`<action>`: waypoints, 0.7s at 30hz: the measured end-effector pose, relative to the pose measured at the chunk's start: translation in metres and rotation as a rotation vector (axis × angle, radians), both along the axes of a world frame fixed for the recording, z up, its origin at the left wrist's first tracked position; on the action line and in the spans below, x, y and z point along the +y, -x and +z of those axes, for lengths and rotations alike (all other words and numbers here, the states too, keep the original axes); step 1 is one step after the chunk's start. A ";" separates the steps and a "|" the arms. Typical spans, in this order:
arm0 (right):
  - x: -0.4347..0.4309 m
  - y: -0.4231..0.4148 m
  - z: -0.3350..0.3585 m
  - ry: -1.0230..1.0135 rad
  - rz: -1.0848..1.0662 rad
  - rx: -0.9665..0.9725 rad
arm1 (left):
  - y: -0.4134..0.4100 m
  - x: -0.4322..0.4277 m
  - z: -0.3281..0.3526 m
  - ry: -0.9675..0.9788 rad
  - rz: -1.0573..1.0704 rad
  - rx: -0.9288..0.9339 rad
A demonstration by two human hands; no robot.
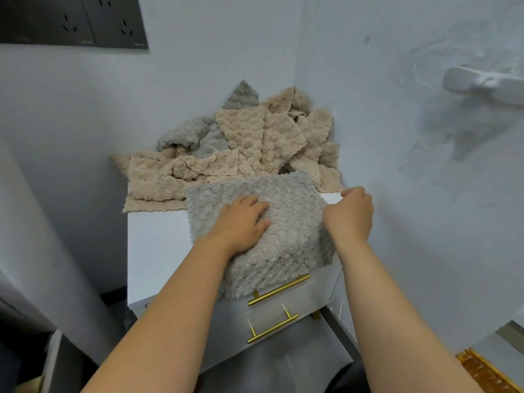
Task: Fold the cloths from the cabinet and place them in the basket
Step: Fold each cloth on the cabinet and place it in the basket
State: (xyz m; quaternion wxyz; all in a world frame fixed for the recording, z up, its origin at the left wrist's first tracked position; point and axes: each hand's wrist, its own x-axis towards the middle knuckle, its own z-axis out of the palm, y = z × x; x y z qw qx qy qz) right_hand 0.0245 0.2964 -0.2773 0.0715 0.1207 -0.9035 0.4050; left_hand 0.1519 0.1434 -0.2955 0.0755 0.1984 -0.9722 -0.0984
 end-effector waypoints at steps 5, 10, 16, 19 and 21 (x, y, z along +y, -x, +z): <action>0.028 0.013 -0.015 -0.400 0.143 -0.288 | 0.001 0.010 -0.002 -0.009 -0.052 -0.066; 0.035 -0.001 -0.013 -0.556 0.382 -0.510 | 0.000 0.025 0.008 0.054 -0.112 0.151; 0.041 0.006 0.001 0.010 0.270 -0.657 | -0.010 0.054 0.018 0.165 -0.169 0.098; 0.050 0.003 0.016 0.224 0.247 -0.701 | -0.016 0.067 0.016 0.240 -0.141 0.053; 0.053 -0.001 0.021 0.377 0.248 -0.671 | -0.018 0.076 0.013 0.305 -0.106 -0.025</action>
